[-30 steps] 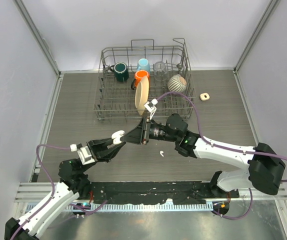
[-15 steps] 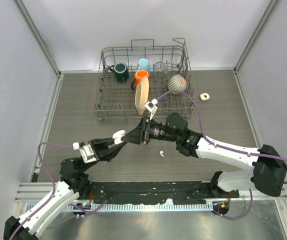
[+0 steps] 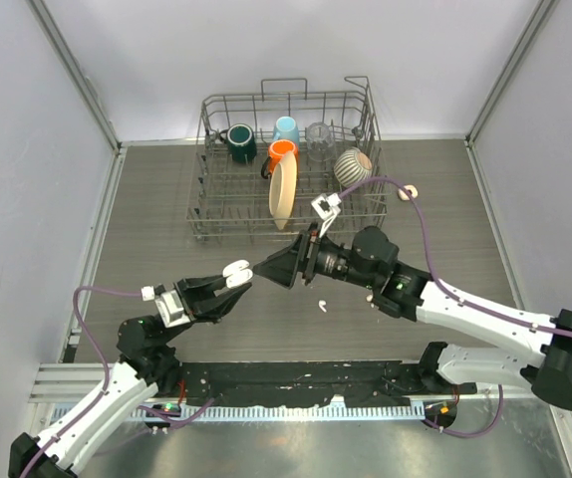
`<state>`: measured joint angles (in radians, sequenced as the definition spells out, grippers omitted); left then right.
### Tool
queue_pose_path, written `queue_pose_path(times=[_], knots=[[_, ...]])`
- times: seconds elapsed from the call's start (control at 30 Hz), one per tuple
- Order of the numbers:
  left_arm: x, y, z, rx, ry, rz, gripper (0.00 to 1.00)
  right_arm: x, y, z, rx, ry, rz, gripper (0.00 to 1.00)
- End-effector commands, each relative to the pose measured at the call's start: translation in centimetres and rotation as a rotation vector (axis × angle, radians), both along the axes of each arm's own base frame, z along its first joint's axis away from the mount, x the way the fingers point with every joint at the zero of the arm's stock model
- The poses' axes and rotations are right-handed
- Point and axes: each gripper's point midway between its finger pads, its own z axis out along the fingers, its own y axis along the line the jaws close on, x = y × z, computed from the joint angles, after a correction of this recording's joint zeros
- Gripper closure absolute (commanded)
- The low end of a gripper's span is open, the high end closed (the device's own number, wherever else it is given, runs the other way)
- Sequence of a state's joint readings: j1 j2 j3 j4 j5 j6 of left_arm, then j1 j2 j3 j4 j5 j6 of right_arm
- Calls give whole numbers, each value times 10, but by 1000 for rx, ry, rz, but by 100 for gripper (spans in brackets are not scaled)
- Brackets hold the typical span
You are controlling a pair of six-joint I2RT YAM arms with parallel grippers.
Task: Insert the wireless bluetooth earbuds into the charging case
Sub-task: Place the earbud in the charging case.
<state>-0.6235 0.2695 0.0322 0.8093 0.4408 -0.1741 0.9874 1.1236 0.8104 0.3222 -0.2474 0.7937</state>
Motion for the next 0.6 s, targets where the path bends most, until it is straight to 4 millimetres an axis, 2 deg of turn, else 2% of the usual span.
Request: queue_pose_path(times=[0.0, 0.03, 0.13, 0.2, 0.23, 0.3, 0.47, 0.57], knots=[[0, 3, -4, -3, -18, 18, 100, 12, -22, 20, 5, -92, -126, 16], [0, 3, -3, -7, -22, 19, 100, 13, -30, 19, -10, -86, -156, 16], [-1, 4, -1, -8, -28, 23, 100, 37, -62, -7, -86, -49, -368, 16], [-1, 5, -2, -7, -28, 23, 100, 53, -82, -34, -183, -33, -494, 21], [-2, 5, 0, -10, -33, 22, 100, 54, -92, -62, -306, -8, -519, 23], [-2, 5, 0, -8, -34, 23, 100, 56, -100, -83, -412, 10, -539, 28], [-3, 6, 0, -12, -38, 26, 100, 48, -114, -162, -669, 132, -533, 36], [-3, 6, 0, -11, -35, 25, 100, 44, -119, -192, -733, 202, -554, 40]])
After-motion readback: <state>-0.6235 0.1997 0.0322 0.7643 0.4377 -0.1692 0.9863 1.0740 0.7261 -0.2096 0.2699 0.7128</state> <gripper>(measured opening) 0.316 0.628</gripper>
